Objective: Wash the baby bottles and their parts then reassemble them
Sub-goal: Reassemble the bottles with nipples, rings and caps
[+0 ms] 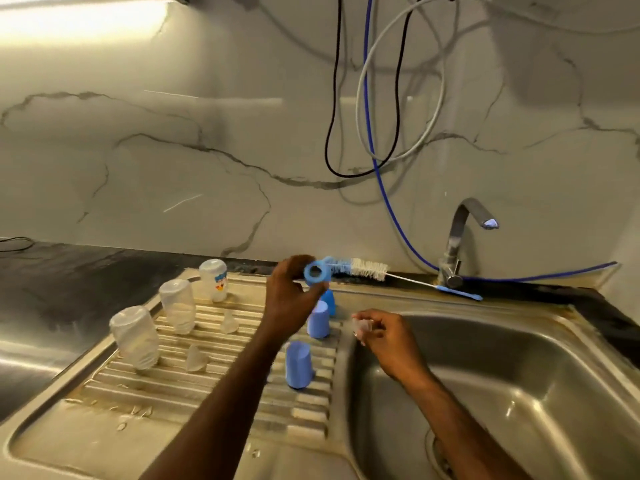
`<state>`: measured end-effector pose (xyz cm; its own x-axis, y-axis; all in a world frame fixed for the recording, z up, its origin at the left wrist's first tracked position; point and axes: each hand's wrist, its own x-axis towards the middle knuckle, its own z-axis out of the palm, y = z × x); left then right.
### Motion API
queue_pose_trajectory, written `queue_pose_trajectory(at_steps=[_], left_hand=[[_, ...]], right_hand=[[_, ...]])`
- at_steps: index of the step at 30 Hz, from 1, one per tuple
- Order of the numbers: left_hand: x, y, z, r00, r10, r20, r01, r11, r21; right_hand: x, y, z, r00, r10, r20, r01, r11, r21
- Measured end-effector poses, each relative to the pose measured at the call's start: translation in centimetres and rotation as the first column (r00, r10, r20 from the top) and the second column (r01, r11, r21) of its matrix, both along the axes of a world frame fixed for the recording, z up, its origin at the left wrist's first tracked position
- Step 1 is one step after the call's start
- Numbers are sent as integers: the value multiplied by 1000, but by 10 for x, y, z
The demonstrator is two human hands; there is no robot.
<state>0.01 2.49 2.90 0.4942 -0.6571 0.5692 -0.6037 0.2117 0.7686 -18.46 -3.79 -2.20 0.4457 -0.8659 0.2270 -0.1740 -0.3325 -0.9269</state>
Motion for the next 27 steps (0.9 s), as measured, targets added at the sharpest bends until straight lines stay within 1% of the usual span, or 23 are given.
queue_pose_trajectory(at_steps=[3,6,8,12,15,18,22,27], left_hand=[[-46,16,-5,992,-129,6,129,992,-14],[-78,21,-12,979,-200,50,200,980,-7],[-90,19,-20,978,-207,29,207,978,8],[-104,12,-36,974,-213,-78,217,975,47],[-103,11,-46,971,-209,-114,217,974,68],[-101,9,-50,968,-190,-163,202,978,57],[-100,8,-51,954,-207,-218,217,976,24],[-101,9,-53,946,-239,-219,253,967,36]], right_hand=[[-9,7,8,996,-19,88,14,999,52],[-26,10,14,983,-69,171,50,993,110],[-35,12,16,978,-83,194,51,985,165],[-50,11,16,972,-73,221,36,985,167],[-55,6,15,971,-14,237,-38,976,213],[-54,1,9,974,39,225,-101,957,271],[-52,0,4,947,-6,322,-120,921,371],[-56,0,5,945,42,326,-161,924,348]])
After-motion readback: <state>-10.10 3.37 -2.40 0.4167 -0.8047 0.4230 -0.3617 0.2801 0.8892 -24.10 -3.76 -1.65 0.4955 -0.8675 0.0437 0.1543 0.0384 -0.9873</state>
